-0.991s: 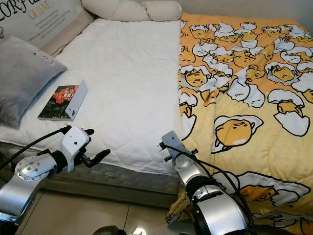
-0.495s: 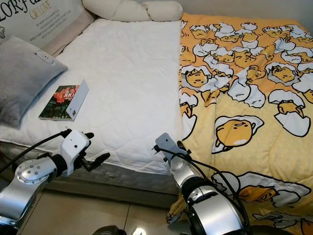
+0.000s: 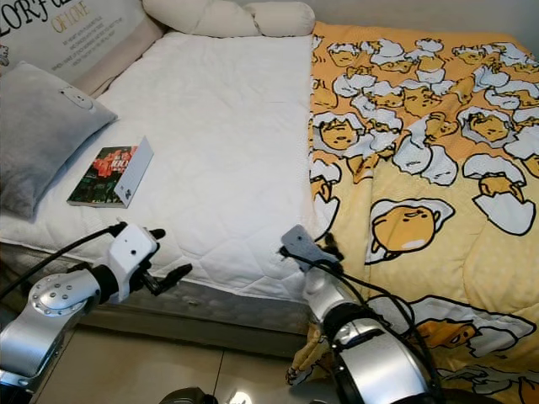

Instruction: Clean up the room

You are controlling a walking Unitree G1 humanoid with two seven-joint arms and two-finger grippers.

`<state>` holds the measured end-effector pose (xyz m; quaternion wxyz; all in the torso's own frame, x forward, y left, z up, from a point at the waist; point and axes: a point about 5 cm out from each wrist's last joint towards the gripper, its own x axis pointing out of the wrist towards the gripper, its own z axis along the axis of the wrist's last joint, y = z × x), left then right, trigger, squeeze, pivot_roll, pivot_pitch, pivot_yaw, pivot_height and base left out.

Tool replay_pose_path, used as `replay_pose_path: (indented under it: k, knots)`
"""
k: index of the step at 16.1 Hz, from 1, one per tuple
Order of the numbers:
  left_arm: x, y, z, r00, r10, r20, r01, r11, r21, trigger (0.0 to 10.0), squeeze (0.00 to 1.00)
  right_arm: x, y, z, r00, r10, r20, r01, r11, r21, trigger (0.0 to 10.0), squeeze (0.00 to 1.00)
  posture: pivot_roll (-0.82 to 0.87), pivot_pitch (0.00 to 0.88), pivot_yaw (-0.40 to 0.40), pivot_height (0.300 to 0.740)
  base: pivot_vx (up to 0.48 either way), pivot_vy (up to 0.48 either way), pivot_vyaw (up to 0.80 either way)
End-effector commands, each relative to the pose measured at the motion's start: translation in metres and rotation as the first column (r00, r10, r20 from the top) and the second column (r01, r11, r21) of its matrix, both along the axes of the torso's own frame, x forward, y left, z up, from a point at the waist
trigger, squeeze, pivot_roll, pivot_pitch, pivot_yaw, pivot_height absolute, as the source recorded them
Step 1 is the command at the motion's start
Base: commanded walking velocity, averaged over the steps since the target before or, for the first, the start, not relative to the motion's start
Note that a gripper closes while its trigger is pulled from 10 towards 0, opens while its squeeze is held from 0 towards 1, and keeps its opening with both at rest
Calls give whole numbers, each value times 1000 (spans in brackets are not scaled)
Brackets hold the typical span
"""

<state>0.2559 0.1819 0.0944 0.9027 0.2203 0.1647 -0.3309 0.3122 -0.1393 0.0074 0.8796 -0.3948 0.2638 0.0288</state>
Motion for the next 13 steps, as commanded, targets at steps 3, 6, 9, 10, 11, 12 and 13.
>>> replay_pose_path:
  k: [3,6,9,10,11,12,13]
  knots:
    - [0,-4,9,999,-40,11,40,999,5,10000,0,-8,-20,-8,998,-42,-45,40,998,-47,10000,0,190,0,58,740,0,0,0]
    - [-1,-5,10,998,-56,2,56,998,5,10000,0,-12,-26,-13,993,-70,-91,77,994,73,3843,0,188,0,71,740,0,0,0]
    - [-4,-7,9,997,-75,-12,76,997,9,10000,0,-13,-26,-14,991,-79,-105,101,970,223,431,0,186,0,73,740,0,0,0]
    - [-4,-8,9,997,-78,-14,78,997,8,10000,0,-10,-24,-11,994,-74,-82,94,957,275,0,0,189,0,72,740,0,0,0]
    - [-5,-8,10,997,-80,-15,81,997,8,10000,0,-7,-23,-8,996,-61,-70,79,952,296,0,0,192,0,67,740,0,0,0]
    - [-6,-8,10,996,-82,-17,82,997,8,10000,0,-6,-22,-7,997,-50,-64,67,956,285,0,0,193,0,65,740,0,0,0]
    - [-7,-8,10,996,-84,-21,85,996,12,10000,0,-2,-20,-2,999,-37,-15,40,966,257,7333,0,195,0,61,740,0,0,0]
